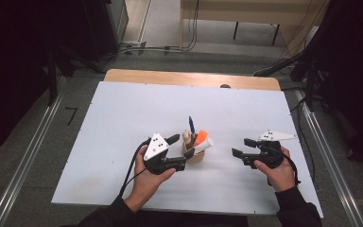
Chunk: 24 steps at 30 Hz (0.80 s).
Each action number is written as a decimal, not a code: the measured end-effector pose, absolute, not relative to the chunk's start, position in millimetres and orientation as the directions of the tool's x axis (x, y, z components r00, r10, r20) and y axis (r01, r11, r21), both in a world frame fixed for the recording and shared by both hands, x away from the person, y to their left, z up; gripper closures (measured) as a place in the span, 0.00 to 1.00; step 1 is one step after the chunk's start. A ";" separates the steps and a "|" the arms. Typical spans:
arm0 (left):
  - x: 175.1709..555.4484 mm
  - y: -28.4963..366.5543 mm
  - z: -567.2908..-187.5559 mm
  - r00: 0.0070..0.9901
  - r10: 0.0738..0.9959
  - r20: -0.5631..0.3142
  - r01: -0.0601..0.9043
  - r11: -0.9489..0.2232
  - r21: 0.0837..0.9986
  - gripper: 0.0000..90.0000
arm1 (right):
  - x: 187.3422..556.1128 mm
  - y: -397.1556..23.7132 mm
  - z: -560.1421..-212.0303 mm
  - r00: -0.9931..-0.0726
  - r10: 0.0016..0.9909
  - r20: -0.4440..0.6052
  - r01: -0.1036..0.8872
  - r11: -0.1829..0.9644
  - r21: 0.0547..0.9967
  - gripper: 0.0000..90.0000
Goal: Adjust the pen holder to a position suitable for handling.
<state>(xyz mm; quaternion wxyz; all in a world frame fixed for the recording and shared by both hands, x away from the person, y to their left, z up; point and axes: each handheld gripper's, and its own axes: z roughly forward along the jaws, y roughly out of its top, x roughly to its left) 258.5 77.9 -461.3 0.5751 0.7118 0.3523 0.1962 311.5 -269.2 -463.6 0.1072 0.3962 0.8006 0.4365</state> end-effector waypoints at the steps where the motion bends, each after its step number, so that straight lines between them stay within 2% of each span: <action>1: 259.0 78.5 -461.5 0.672 0.730 -0.129 0.280 -0.088 0.956 0.30 | 311.4 -269.2 -463.6 -0.663 0.729 0.172 0.540 0.306 0.784 0.29; 24: 263.4 101.0 -466.7 0.596 0.788 -0.153 0.344 -0.078 0.936 0.20 | 309.9 -276.3 -466.6 -0.639 0.752 0.161 0.549 0.300 0.781 0.27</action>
